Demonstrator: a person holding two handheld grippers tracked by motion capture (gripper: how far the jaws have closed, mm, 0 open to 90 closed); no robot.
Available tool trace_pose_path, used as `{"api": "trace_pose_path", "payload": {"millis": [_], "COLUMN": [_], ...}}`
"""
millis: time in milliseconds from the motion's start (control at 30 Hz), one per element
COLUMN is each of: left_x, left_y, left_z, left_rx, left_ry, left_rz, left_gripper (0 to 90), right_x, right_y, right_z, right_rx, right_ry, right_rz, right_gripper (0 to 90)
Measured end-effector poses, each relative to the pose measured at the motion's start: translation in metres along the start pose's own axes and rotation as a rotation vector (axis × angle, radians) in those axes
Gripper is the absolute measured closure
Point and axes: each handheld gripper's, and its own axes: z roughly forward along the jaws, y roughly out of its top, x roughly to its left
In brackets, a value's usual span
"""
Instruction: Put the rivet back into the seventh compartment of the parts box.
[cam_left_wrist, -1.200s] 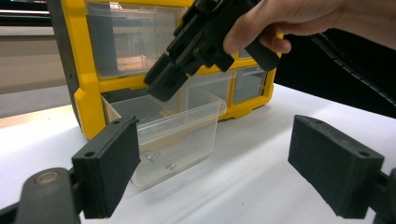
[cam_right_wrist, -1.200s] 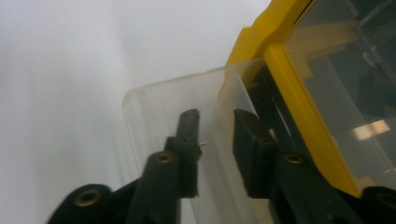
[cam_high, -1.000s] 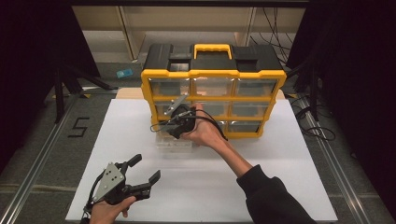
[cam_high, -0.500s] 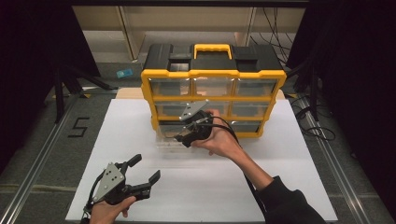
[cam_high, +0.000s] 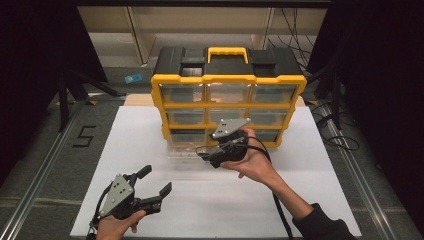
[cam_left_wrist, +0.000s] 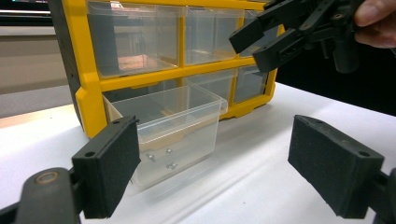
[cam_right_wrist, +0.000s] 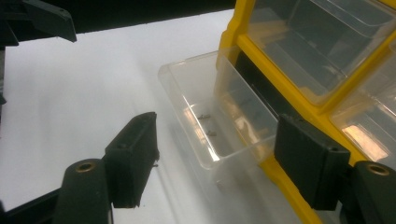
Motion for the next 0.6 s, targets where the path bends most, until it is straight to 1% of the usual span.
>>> {"api": "trace_pose_path", "payload": {"millis": [67,167,200,233,333,467,533,600], "left_x": [0.000,0.000,0.000,0.000,0.000,0.000,0.000,0.000], "left_y": [0.000,0.000,0.000,0.000,0.000,0.000,0.000,0.000], "left_z": [0.000,0.000,0.000,0.000,0.000,0.000,0.000,0.000], "left_rx": [0.000,-0.002,-0.003,-0.003,-0.003,-0.003,-0.002,-0.004], "left_ry": [-0.002,-0.001,0.000,0.000,0.000,-0.003,-0.002,0.000], "left_rz": [0.004,0.000,0.001,0.000,0.001,0.000,-0.001,-0.002], "left_gripper": [16.3,16.3,16.3,16.3,16.3,16.3,16.3,16.3], "right_x": [0.000,0.001,0.001,0.001,0.002,0.003,0.004,0.005], "right_y": [-0.003,-0.008,-0.009,-0.010,-0.014,-0.018,-0.021,-0.024], "right_z": [-0.003,-0.006,-0.007,-0.007,-0.010,-0.015,-0.017,-0.019], "right_rx": [-0.011,-0.032,-0.028,-0.035,-0.041,-0.071,-0.066,-0.088], "right_ry": [0.009,0.002,0.013,0.009,0.003,-0.008,-0.001,-0.022], "right_rz": [0.011,0.025,0.030,0.037,0.038,0.045,0.050,0.047], "right_gripper": [30.4,29.1,28.8,28.7,28.2,28.3,28.3,28.2]}}
